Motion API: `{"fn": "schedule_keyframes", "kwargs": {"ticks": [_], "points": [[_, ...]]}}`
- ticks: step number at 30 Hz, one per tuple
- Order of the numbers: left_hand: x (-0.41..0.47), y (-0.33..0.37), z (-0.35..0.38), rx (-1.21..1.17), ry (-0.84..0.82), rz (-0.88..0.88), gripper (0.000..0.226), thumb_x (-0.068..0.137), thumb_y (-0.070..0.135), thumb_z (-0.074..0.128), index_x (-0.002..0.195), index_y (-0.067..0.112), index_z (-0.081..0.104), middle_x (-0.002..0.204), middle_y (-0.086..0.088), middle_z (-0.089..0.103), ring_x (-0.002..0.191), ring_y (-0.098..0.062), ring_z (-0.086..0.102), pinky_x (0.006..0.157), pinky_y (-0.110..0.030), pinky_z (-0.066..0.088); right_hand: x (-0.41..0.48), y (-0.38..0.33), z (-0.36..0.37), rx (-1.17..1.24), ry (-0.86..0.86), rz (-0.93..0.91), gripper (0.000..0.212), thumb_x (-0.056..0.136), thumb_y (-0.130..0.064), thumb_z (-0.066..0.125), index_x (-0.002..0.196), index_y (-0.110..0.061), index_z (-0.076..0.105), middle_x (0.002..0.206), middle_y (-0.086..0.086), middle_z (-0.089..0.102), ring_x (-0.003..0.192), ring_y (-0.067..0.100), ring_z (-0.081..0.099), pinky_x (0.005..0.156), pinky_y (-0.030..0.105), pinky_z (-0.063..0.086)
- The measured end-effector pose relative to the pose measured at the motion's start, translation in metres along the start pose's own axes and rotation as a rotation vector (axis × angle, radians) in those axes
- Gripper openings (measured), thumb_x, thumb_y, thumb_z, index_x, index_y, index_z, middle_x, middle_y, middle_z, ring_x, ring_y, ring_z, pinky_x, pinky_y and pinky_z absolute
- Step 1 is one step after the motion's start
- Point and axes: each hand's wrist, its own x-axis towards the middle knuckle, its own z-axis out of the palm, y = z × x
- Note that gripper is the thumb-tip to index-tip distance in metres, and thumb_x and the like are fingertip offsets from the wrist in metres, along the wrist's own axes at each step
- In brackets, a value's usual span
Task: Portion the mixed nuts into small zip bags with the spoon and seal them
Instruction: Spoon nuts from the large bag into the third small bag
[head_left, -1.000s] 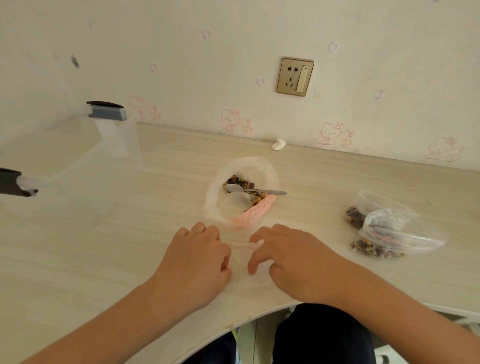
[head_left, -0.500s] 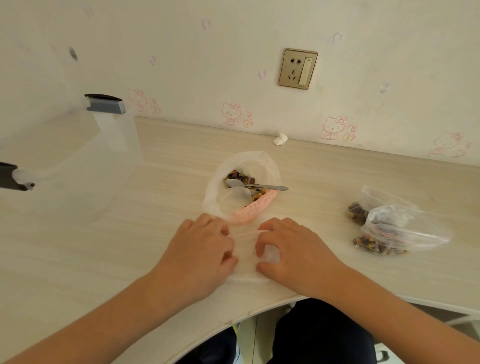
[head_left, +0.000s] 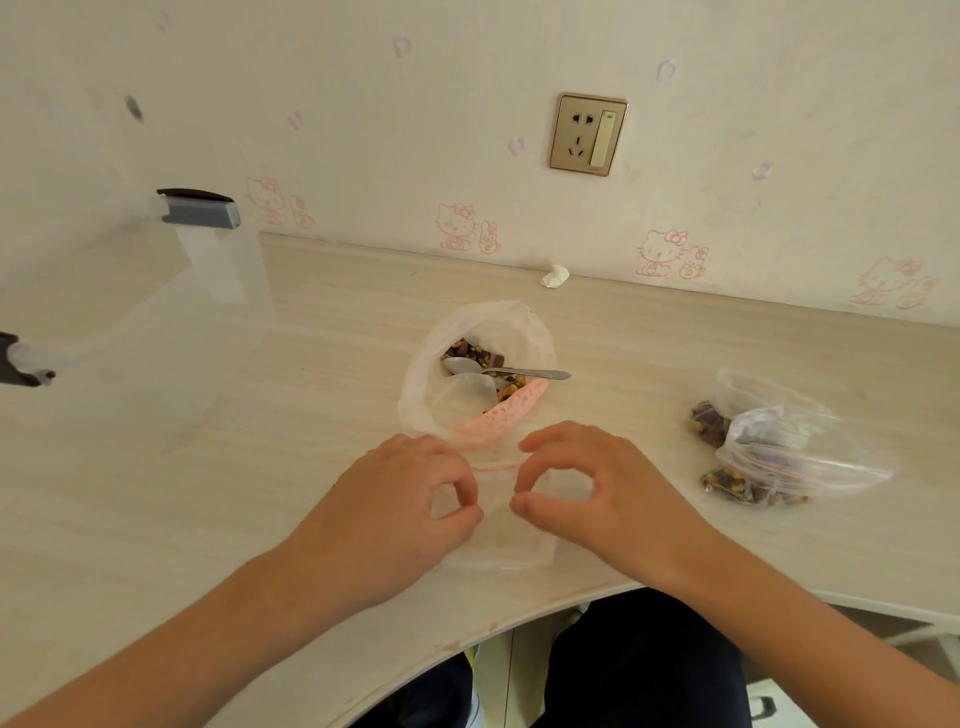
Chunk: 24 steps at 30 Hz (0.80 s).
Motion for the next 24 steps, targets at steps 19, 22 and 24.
{"fn": "schedule_keyframes", "kwargs": {"ticks": [19, 22, 24], "points": [[0.097, -0.065, -0.013, -0.343, 0.018, -0.45, 0.02, 0.081, 0.028, 0.067, 0.076, 0.009, 0.064, 0.047, -0.001, 0.06, 0.038, -0.015, 0.051, 0.04, -0.022, 0.038, 0.089, 0.059, 0.022, 0.143, 0.358, 0.306, 0.03, 0.092, -0.052, 0.065, 0.118, -0.036, 0.06, 0.086, -0.015, 0.068, 0.082, -0.001, 0.063, 0.076, 0.032, 0.05], [0.103, -0.071, -0.011, -0.438, 0.064, -0.394, 0.012, 0.085, 0.018, 0.06, 0.077, 0.01, 0.065, 0.051, -0.005, 0.067, 0.039, -0.016, 0.059, 0.039, -0.022, 0.043, 0.099, 0.066, 0.019, 0.15, 0.421, 0.333, 0.03, 0.092, -0.052, 0.064, 0.118, -0.038, 0.059, 0.082, -0.012, 0.066, 0.079, 0.001, 0.063, 0.074, 0.033, 0.051], [0.108, -0.076, -0.009, -0.503, 0.119, -0.372, 0.015, 0.083, 0.023, 0.058, 0.082, 0.012, 0.069, 0.062, -0.006, 0.074, 0.045, -0.017, 0.066, 0.042, -0.024, 0.048, 0.109, 0.07, 0.011, 0.072, 0.432, 0.367, 0.025, 0.091, -0.054, 0.062, 0.11, -0.037, 0.06, 0.082, -0.011, 0.064, 0.078, 0.003, 0.062, 0.073, 0.034, 0.05]]}}
